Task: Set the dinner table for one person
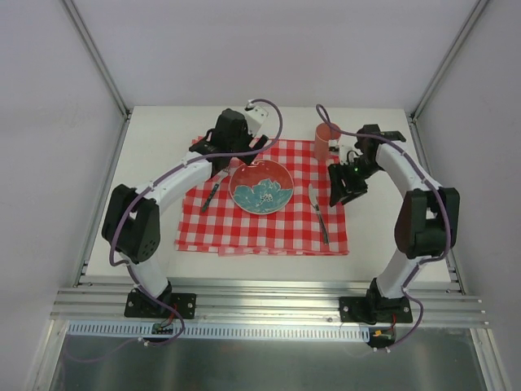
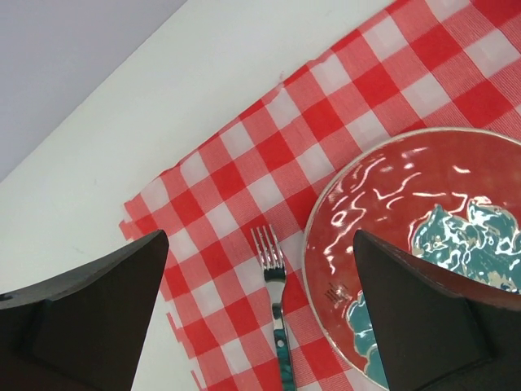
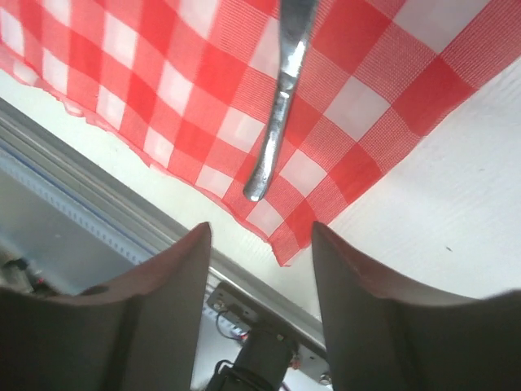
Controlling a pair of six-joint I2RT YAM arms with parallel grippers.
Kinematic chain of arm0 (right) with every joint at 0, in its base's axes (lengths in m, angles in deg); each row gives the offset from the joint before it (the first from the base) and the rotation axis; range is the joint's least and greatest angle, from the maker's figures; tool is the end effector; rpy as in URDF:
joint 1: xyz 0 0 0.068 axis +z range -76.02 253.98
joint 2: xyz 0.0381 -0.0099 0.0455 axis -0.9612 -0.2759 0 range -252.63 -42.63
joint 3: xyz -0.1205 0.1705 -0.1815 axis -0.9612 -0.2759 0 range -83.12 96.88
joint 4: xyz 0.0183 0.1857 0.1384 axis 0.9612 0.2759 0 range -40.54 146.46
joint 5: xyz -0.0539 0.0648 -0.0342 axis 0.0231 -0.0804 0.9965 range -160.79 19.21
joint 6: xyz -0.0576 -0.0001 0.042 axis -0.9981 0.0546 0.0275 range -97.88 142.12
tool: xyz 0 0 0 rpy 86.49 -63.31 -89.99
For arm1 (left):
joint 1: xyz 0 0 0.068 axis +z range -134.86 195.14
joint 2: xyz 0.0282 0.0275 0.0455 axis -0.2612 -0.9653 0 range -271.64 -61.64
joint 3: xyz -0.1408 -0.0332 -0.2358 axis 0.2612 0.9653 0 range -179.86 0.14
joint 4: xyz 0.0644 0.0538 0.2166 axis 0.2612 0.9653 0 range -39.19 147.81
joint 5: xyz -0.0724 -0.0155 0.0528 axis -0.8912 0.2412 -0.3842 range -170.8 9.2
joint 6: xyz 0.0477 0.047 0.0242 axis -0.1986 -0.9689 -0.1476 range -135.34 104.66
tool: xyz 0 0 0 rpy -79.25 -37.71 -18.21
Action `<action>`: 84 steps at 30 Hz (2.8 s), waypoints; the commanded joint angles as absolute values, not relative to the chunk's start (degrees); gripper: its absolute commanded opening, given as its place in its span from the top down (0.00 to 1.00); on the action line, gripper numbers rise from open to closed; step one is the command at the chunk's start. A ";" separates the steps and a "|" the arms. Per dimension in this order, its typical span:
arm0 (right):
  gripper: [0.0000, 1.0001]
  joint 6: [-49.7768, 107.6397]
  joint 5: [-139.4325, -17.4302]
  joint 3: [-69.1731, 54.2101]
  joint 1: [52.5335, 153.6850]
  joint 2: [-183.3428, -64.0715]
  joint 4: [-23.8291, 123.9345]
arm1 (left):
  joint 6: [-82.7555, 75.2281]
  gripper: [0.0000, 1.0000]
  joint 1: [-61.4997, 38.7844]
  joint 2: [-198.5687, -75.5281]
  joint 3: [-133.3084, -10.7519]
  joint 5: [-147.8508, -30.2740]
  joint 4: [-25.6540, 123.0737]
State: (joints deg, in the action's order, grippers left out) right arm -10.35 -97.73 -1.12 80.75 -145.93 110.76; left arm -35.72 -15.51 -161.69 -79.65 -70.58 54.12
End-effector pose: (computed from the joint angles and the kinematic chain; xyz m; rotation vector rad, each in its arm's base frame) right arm 0.3134 0.0639 0.2272 -0.9974 2.6676 0.6239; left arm 0.3568 -0.1994 0.3071 0.7452 1.8297 0.0601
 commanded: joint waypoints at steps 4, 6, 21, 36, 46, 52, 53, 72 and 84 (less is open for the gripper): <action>0.38 -9.97 -94.70 1.70 83.82 -136.42 107.30 | -25.55 0.01 -10.18 -154.11 -82.48 -70.50 56.95; 0.28 -8.13 -89.79 -0.74 84.09 -131.07 98.05 | -22.39 0.01 -7.72 -152.62 -83.09 -74.37 62.13; 0.03 14.21 -71.68 -10.26 90.15 -135.61 67.29 | -9.37 0.01 -4.64 -142.24 -55.76 -78.69 68.83; 0.03 14.03 -66.44 -14.74 95.07 -137.99 70.99 | -8.31 0.01 -1.91 -142.77 -48.46 -77.76 64.27; 0.03 11.31 -64.44 -14.64 97.19 -138.34 71.08 | -10.07 0.01 0.64 -145.14 -49.96 -75.27 61.45; 0.03 11.39 -69.64 -15.18 97.19 -139.74 72.39 | -7.88 0.01 1.26 -145.93 -50.40 -75.88 62.85; 0.03 11.48 -69.82 -14.74 97.10 -140.96 73.53 | -7.09 0.01 1.34 -146.28 -50.57 -76.49 63.72; 0.03 9.90 -70.35 -4.80 96.83 -150.21 79.95 | -13.93 0.30 1.69 -160.95 -64.27 -83.52 68.38; 0.03 9.90 -70.26 -9.29 95.69 -146.16 79.25 | -12.71 0.47 1.96 -165.09 -66.40 -85.99 72.17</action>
State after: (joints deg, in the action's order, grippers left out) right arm 10.24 -69.77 -8.66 96.18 -150.06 78.49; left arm -12.16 1.38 -164.73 -66.25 -83.98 70.54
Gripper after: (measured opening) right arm 0.969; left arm 0.544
